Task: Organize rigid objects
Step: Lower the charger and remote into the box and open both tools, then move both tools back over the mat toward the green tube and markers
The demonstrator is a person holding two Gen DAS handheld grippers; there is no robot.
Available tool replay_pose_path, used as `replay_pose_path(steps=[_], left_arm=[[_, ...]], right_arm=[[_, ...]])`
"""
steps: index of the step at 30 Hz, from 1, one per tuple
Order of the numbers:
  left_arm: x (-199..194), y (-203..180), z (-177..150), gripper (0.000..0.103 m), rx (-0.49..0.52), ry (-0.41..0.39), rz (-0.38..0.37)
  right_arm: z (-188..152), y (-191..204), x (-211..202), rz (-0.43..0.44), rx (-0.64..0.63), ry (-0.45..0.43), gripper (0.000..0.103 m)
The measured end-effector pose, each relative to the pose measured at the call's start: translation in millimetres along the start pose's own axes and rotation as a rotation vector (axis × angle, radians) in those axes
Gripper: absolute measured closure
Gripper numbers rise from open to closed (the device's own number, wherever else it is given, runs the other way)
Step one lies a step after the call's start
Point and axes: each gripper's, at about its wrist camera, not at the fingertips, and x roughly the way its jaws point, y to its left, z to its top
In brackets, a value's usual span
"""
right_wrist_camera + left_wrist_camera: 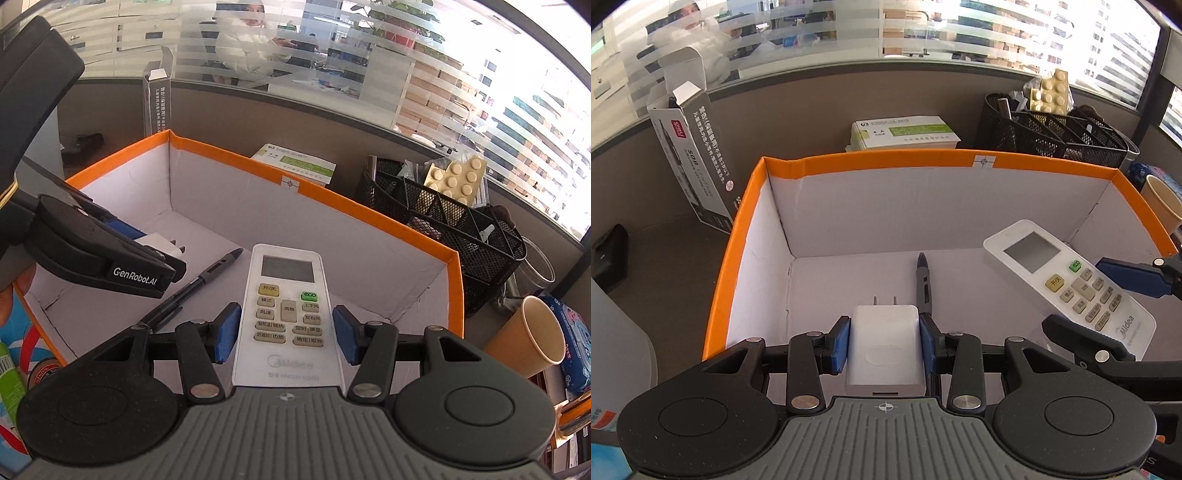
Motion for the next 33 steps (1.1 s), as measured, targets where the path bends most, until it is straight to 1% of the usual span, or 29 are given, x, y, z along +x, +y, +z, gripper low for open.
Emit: replay_pose_path(steps=[8,14,15,17,20,23,25,26,28,30,33], left_arm=[[2,0,0,0.066,-0.002,0.022,0.001],[0,0,-1,0.064,-0.002,0.006,0.004],[-1,-1,-1,0.063,-0.003,0.000,0.005],[-3,-2,-2,0.056,0.004,-0.007,0.001],[-9,-4,-3,0.048,0.013,-0.028,-0.001],[-20,-5,-2,0.042,0.019,-0.065,-0.010],[-30,-7,-2,0.041,0.028,-0.089,-0.010],[-36,-8,-2,0.034,0.032,-0.104,-0.004],[-50,-9,-5,0.026,0.044,-0.144,0.019],[-63,-9,-7,0.025,0.048,-0.171,0.032],[-81,-6,-12,0.025,0.041,-0.189,0.021]], right_arm=[[0,0,1,0.002,0.008,0.002,0.051],[0,0,1,-0.005,0.018,-0.001,0.051],[0,0,1,-0.006,0.023,-0.002,0.051],[-1,0,0,-0.009,0.026,-0.002,0.050],[-1,1,-3,-0.019,0.022,-0.010,0.045],[-1,-1,-8,-0.019,0.035,-0.022,0.044],[1,-1,-14,-0.023,0.039,-0.033,0.044],[2,-1,-17,-0.023,0.041,-0.040,0.044],[3,-2,-27,-0.024,0.045,-0.059,0.043],[4,-1,-37,-0.022,0.052,-0.079,0.043],[4,1,-51,-0.023,0.062,-0.098,0.043]])
